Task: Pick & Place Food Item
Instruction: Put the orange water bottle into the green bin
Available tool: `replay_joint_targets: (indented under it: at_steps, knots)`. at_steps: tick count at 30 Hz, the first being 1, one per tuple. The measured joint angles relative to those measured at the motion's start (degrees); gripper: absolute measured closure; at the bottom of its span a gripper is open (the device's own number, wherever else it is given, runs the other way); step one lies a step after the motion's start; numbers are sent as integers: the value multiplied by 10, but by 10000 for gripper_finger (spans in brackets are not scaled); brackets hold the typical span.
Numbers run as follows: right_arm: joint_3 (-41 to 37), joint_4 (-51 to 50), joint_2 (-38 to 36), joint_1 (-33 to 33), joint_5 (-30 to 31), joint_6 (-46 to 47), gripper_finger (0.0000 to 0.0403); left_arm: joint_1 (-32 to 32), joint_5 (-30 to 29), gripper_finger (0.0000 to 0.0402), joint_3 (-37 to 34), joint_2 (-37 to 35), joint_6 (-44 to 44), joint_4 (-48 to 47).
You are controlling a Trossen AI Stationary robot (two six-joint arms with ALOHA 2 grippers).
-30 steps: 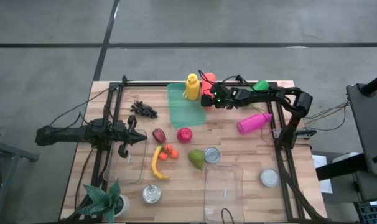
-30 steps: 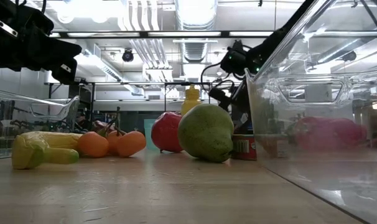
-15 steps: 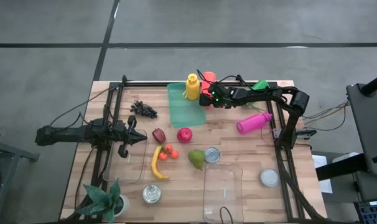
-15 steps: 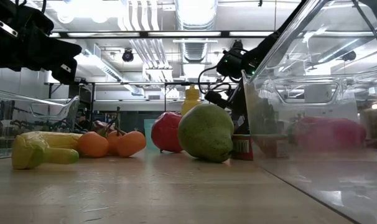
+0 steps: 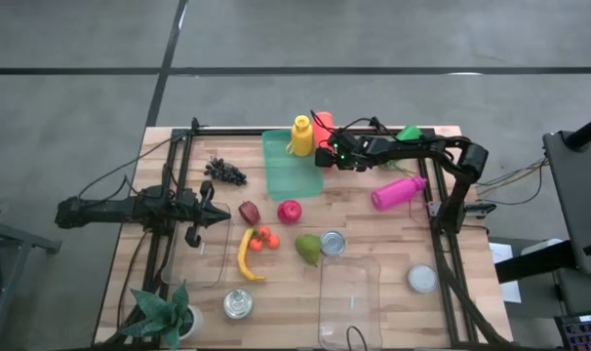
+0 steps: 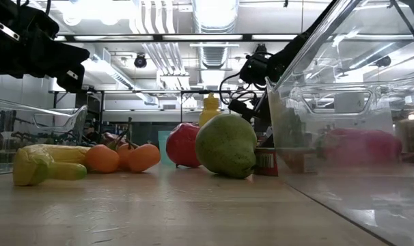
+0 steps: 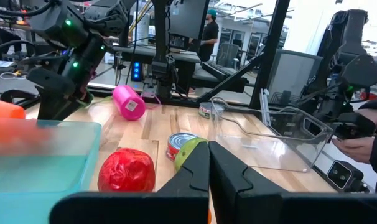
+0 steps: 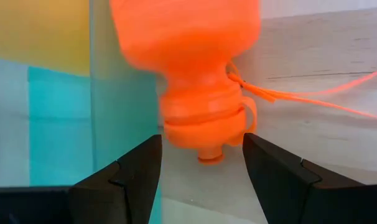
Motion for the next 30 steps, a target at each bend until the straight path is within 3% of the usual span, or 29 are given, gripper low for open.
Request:
replay_joint_targets:
  at_steps: [9,30]
  knots:
    - [0,6,-10,0,42,-51,181,0,0,401,0,0,0,0]
    - [9,33,27,0,30,-41,181,0,0,401,0,0,0,0]
